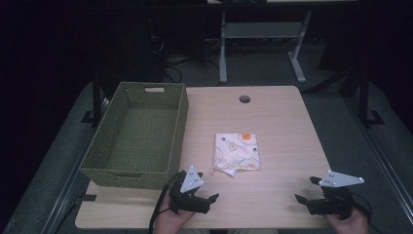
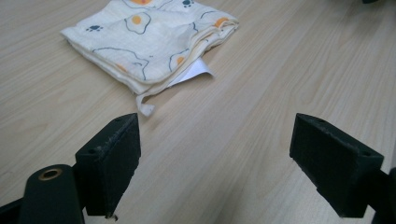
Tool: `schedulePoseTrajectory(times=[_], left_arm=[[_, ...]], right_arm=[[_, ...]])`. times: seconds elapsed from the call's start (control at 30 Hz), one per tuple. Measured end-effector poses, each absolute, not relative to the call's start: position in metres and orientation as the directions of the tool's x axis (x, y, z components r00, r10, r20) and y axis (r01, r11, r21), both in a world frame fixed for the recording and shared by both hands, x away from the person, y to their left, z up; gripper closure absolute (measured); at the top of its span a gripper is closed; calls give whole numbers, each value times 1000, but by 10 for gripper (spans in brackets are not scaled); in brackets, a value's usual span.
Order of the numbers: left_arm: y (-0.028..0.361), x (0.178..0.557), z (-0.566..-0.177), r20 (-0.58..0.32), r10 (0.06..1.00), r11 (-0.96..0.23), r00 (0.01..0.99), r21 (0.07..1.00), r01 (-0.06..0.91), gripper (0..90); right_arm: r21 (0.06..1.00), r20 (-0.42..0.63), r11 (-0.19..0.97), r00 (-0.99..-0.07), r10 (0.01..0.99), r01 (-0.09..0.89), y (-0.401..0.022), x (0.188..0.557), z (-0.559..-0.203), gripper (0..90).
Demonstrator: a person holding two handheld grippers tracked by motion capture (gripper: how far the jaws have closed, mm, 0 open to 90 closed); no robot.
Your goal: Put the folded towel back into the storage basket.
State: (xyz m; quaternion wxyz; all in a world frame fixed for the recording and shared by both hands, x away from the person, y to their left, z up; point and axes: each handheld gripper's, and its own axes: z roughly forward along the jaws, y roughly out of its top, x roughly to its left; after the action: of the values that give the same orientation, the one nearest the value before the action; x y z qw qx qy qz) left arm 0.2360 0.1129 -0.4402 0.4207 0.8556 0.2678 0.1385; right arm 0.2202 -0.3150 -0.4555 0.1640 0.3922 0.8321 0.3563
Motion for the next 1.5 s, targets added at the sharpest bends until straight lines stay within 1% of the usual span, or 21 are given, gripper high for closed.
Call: schedulePoseTrajectory(times=[0.13, 0.43, 0.5, 0.67, 0.97, 1.07, 1.4, 1.43, 1.47, 1.5], left_arm=[[109, 237, -437, 21, 568, -510, 822, 794, 332, 165], [99, 248, -435, 3, 555, -523, 832, 778, 347, 167], [94, 255, -432, -15, 554, -518, 833, 776, 359, 167], [75, 273, -426, 1, 551, -543, 835, 760, 358, 167], [46, 302, -419, -22, 549, -557, 836, 736, 385, 170], [33, 318, -418, -24, 553, -569, 833, 719, 399, 170], [13, 349, -423, -4, 562, -610, 827, 673, 417, 171], [13, 349, -423, -4, 562, -610, 827, 673, 417, 182], [12, 353, -424, 0, 555, -621, 832, 666, 413, 217], [11, 356, -424, 3, 554, -625, 833, 662, 414, 217]], right_arm=[[724, 10, 434, -637, 771, 536, -315, 220, -455, 157], [735, 26, 416, -634, 773, 536, -316, 219, -454, 158], [737, 27, 414, -636, 771, 534, -316, 220, -454, 158], [743, 29, 411, -639, 769, 529, -316, 220, -454, 157], [747, 31, 415, -650, 759, 520, -316, 222, -454, 158], [750, 37, 412, -655, 755, 518, -316, 222, -453, 158], [754, 40, 411, -660, 750, 513, -315, 222, -452, 158], [754, 40, 411, -660, 750, 513, -315, 222, -452, 158], [752, 40, 412, -661, 750, 514, -315, 222, -452, 158], [752, 40, 412, -661, 750, 514, -315, 222, -452, 158]])
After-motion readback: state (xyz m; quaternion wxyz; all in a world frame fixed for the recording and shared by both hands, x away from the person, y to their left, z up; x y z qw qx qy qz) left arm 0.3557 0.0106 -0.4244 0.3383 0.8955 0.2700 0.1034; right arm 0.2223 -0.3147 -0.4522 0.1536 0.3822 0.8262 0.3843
